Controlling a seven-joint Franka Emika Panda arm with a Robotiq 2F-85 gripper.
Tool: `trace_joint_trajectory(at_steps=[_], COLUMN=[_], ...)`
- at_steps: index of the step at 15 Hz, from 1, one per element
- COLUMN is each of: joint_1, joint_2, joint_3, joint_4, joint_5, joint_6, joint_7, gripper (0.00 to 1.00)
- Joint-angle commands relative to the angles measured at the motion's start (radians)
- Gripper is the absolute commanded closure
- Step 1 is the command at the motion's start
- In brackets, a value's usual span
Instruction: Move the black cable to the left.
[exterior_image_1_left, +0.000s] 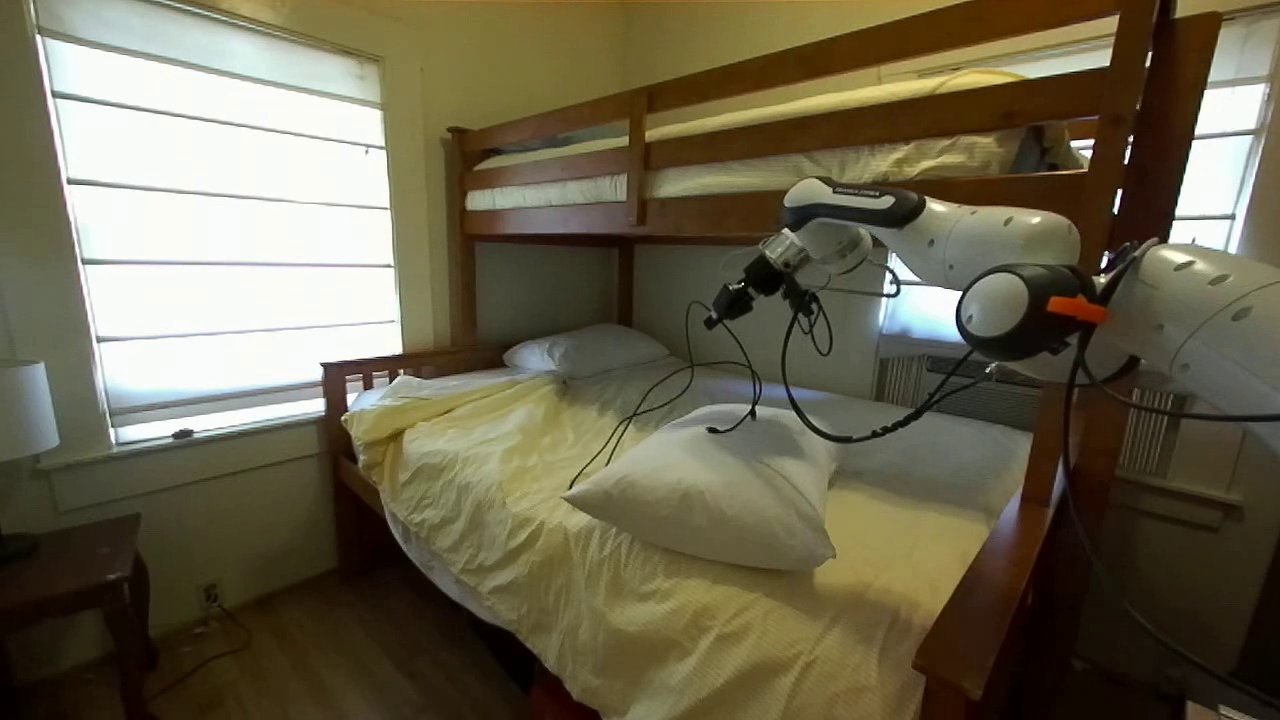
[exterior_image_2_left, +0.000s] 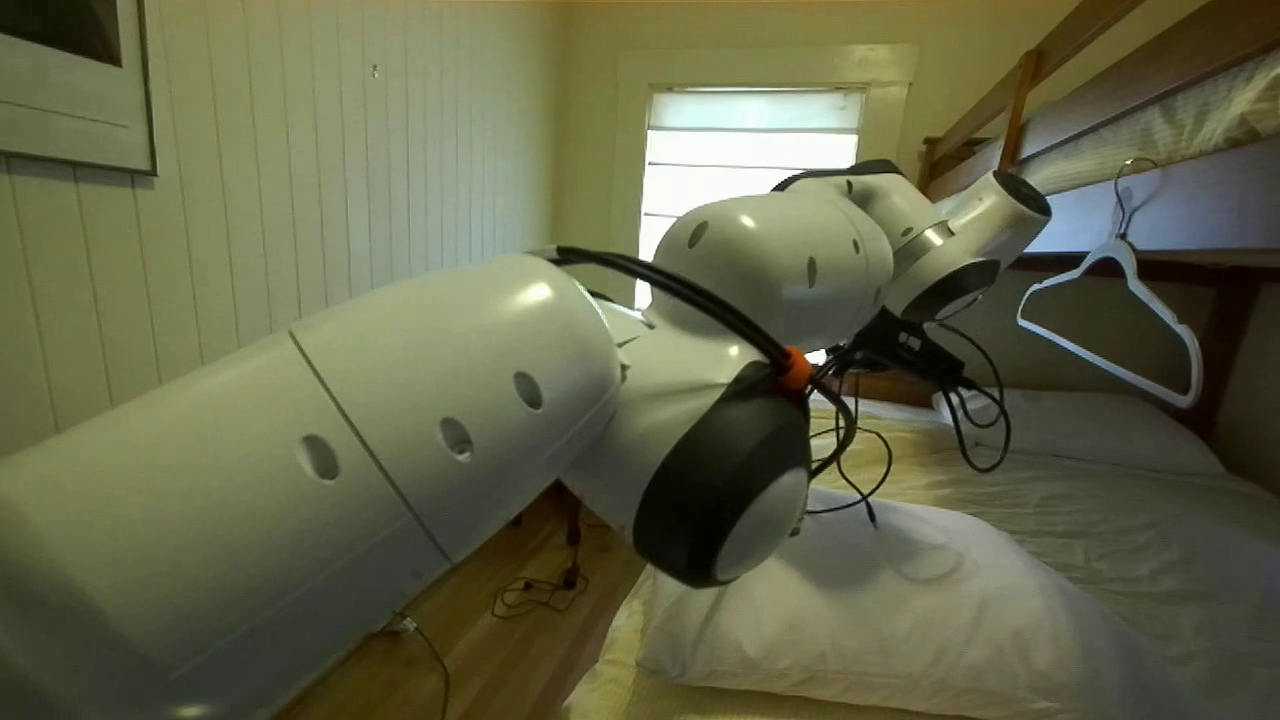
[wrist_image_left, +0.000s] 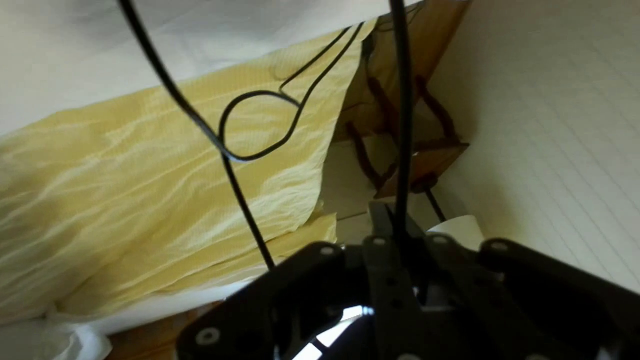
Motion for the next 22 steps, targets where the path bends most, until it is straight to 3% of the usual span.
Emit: trace_joint_trajectory(at_steps=[1, 6, 8, 9, 14, 15, 22], joint_1=[-0.017, -0.017, -0.007, -0.007, -0.006, -0.019, -0.009], joint_2=[-0.001, 0.029, 0.018, 0.022, 0.022, 0.034, 0.027], joint_3=[0.040, 0.064, 0.033, 0.032, 0.030, 0.100, 0.259], joint_4=[0.000, -0.002, -0.002, -0.003, -0.002, -0.002, -0.002], joint_5=[0.052, 0.069, 0.043, 0.044, 0.043, 0.117, 0.324], joint_6=[-0.016, 0.161, 0.123, 0.127, 0.127, 0.167, 0.205], joint_7=[-0.086, -0.330, -0.261, -0.262, -0.262, -0.296, -0.411], gripper=[0.99, 0.99, 0.99, 0.95, 0.99, 0.99, 0.99])
